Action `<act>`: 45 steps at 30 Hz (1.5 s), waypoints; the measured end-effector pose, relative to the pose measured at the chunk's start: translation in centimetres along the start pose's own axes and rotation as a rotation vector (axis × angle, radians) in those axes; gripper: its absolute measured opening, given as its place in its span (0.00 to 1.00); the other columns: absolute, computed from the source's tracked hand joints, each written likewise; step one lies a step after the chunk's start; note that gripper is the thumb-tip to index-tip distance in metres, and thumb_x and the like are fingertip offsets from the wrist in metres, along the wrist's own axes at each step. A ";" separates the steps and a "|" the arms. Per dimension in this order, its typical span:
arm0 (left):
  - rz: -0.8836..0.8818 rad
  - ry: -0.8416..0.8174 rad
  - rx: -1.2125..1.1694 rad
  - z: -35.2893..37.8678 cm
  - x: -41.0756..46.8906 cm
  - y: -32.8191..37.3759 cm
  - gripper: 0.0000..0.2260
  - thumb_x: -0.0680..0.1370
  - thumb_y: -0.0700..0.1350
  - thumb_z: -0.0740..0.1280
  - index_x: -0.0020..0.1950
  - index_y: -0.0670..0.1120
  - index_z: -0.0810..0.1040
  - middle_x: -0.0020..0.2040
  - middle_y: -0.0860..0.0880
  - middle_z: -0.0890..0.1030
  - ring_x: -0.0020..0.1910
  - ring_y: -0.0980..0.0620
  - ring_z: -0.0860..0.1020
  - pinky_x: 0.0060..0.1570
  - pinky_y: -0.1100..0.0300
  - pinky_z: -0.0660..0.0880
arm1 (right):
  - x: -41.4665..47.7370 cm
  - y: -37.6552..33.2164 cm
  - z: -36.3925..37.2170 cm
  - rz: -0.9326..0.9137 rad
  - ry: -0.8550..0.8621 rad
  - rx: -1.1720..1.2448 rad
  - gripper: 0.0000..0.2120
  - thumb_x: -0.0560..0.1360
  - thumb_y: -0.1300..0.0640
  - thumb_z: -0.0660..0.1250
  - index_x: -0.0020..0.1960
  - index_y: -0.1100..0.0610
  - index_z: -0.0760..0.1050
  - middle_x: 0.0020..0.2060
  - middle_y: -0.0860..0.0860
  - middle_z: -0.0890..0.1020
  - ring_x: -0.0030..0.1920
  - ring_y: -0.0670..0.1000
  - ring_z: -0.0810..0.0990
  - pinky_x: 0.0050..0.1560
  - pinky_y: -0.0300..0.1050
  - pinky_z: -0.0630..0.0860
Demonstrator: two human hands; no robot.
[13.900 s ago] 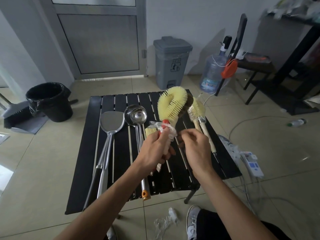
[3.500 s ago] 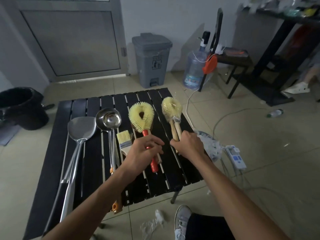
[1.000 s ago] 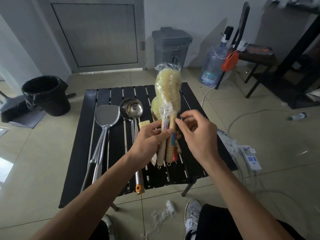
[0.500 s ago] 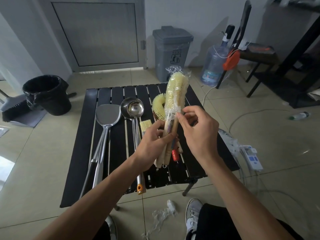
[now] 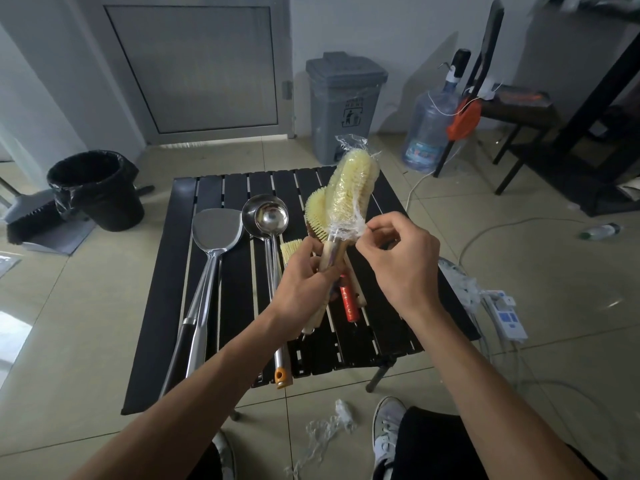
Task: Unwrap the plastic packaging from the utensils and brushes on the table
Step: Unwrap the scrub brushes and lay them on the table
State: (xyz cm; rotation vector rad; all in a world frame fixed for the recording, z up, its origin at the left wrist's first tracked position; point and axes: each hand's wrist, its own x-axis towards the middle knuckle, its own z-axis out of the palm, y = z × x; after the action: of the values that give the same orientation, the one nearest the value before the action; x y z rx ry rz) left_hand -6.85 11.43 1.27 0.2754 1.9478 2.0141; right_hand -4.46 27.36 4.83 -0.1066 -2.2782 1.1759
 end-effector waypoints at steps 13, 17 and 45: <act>0.085 0.112 0.241 0.5 0.1 -0.9 0.12 0.83 0.43 0.69 0.49 0.57 0.68 0.51 0.45 0.82 0.48 0.45 0.84 0.41 0.49 0.84 | -0.6 -0.3 0.7 -0.176 -0.031 -0.101 0.08 0.76 0.54 0.76 0.51 0.57 0.82 0.41 0.47 0.85 0.38 0.40 0.83 0.40 0.30 0.78; 0.093 0.127 0.245 0.4 0.1 -0.8 0.10 0.82 0.45 0.71 0.52 0.52 0.68 0.49 0.45 0.81 0.41 0.54 0.82 0.40 0.57 0.82 | -0.7 -0.1 1.0 -0.213 -0.087 -0.192 0.11 0.76 0.54 0.76 0.55 0.57 0.84 0.43 0.49 0.84 0.41 0.46 0.83 0.42 0.46 0.84; -0.063 0.117 0.206 0.6 0.1 0.7 0.09 0.86 0.46 0.63 0.51 0.43 0.78 0.45 0.38 0.82 0.40 0.46 0.77 0.37 0.55 0.75 | 0.2 -0.3 0.7 0.106 -0.096 0.241 0.10 0.71 0.64 0.73 0.49 0.53 0.78 0.41 0.46 0.84 0.43 0.46 0.85 0.44 0.38 0.82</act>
State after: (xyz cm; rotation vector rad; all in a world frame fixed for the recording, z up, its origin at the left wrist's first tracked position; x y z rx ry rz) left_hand -6.76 12.02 2.04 0.1448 2.2111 1.8298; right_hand -4.96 26.72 4.85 -0.0810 -2.2151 1.5314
